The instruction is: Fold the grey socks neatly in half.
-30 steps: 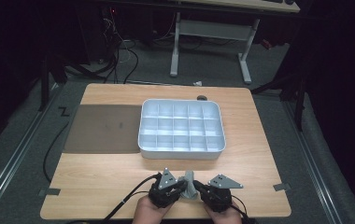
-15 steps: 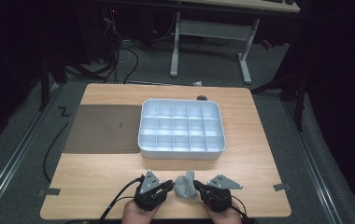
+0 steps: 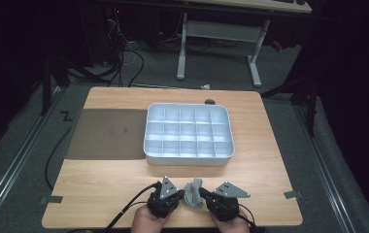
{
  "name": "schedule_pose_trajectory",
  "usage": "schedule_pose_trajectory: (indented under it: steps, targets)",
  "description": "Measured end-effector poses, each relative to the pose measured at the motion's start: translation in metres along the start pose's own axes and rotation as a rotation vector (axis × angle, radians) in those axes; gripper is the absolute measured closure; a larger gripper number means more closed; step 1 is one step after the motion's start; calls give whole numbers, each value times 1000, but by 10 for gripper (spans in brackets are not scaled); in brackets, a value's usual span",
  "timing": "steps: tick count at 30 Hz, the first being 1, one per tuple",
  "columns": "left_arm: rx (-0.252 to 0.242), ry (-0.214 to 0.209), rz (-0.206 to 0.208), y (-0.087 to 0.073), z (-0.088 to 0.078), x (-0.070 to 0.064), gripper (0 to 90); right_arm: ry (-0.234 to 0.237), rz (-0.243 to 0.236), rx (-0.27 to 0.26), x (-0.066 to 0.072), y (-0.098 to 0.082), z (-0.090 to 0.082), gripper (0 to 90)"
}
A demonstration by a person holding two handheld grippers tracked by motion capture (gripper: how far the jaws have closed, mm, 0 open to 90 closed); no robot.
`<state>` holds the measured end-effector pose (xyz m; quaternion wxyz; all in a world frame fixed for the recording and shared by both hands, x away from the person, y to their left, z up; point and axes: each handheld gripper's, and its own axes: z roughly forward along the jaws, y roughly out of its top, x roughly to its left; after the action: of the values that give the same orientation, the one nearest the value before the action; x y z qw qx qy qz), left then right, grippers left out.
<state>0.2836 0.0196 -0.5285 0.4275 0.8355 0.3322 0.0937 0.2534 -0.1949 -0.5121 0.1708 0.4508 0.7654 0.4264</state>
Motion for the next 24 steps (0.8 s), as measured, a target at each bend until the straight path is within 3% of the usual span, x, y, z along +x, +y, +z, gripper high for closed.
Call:
schedule_pose_trajectory:
  steps: [24]
  targets:
    - [29,-6,13,-4,3,0,900,46,-52,31,19,-4,19,900]
